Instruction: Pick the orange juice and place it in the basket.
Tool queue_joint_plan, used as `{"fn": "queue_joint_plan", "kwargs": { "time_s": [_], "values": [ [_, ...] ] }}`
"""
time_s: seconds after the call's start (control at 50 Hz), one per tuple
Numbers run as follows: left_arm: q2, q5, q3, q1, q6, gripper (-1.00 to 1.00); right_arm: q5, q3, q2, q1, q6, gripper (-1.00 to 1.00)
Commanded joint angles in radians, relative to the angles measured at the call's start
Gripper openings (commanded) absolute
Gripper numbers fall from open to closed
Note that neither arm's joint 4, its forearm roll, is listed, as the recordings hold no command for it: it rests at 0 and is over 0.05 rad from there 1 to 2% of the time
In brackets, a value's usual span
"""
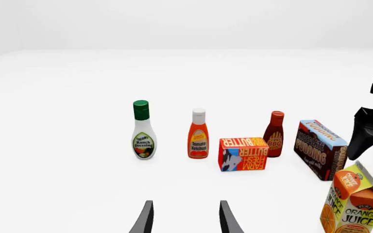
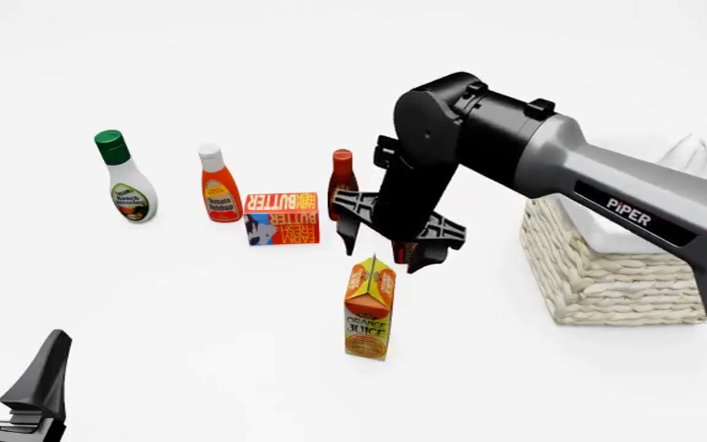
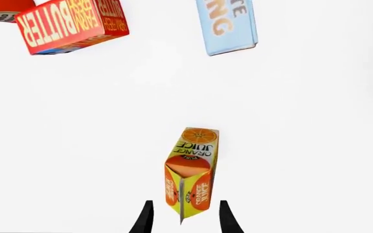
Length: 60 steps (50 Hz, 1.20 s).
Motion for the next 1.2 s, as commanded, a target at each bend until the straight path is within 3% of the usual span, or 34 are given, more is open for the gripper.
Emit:
{"fn": "queue_joint_plan", "kwargs": {
  "time_s": [0.02, 0.4, 0.52, 0.72, 0.74, 1.2],
  "values": [
    [0.000, 0.000, 0.000, 0.000, 0.000, 1.00, 0.000, -0.007, 0.012, 0.006, -0.005, 1.00],
    [0.000, 0.000, 0.000, 0.000, 0.000, 1.00, 0.000, -0.001, 0.039, 0.008, -0.025, 1.00],
    [0.000, 0.000, 0.000, 0.000, 0.000, 1.00, 0.000, -0.023, 0.046, 0.031, -0.007, 1.00],
    [0.000, 0.000, 0.000, 0.000, 0.000, 1.00, 0.000, -0.032, 0.062, 0.026, -0.021, 1.00],
    [0.000, 0.000, 0.000, 0.000, 0.000, 1.00, 0.000, -0.021, 0.064, 0.008, -0.042, 1.00],
    [0.000, 0.000, 0.000, 0.000, 0.000, 1.00, 0.000, -0.014, 0.081, 0.007, -0.058, 1.00]
  ]
}}
